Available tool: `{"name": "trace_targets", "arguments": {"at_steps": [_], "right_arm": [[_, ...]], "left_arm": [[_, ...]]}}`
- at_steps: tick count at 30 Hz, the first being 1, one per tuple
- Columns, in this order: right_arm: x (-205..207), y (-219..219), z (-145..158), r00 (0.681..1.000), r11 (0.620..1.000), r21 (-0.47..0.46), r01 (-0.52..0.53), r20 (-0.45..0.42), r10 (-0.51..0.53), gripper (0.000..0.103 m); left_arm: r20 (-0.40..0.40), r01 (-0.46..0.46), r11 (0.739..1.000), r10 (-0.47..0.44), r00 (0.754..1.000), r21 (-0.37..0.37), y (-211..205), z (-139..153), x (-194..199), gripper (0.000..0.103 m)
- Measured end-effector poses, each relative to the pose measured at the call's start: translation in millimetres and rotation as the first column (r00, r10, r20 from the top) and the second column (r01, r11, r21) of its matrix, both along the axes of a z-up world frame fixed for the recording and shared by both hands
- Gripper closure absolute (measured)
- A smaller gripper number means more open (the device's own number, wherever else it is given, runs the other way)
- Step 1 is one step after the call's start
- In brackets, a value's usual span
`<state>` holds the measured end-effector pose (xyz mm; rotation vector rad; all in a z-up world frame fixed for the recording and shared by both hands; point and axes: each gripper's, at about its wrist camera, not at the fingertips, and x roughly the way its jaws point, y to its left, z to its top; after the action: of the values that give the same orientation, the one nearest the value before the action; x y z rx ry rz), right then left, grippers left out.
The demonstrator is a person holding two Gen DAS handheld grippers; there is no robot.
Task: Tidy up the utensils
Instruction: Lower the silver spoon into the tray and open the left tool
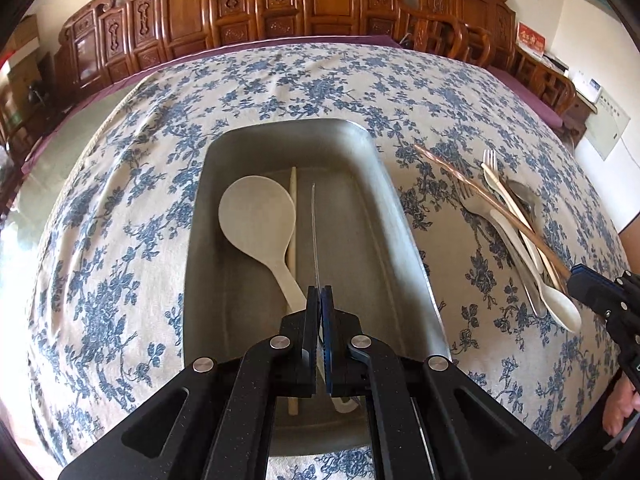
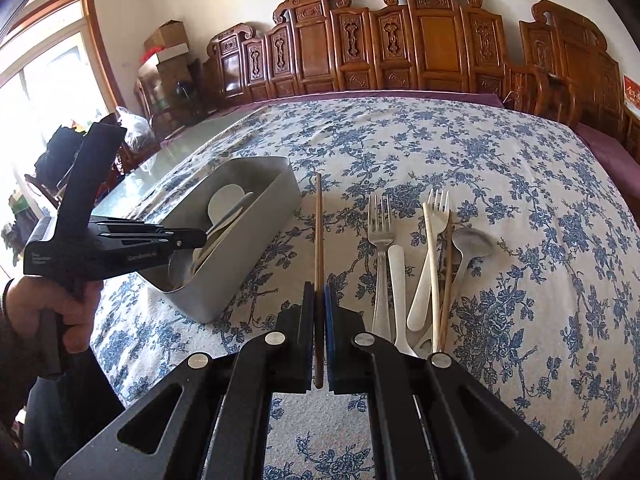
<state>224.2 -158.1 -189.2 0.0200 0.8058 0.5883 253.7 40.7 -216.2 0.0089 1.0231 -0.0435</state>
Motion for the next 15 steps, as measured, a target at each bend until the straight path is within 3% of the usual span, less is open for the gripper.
{"name": "trace_targets", "arguments": {"at_steps": [15], "right_arm": [[-4, 14, 12, 1.000, 1.000, 0.025, -0.001, 0.000, 0.001, 0.097]], "left_arm": [[0.023, 0.001, 1.000, -0.001, 1.000, -0.026, 2, 12, -10, 0.102]]}}
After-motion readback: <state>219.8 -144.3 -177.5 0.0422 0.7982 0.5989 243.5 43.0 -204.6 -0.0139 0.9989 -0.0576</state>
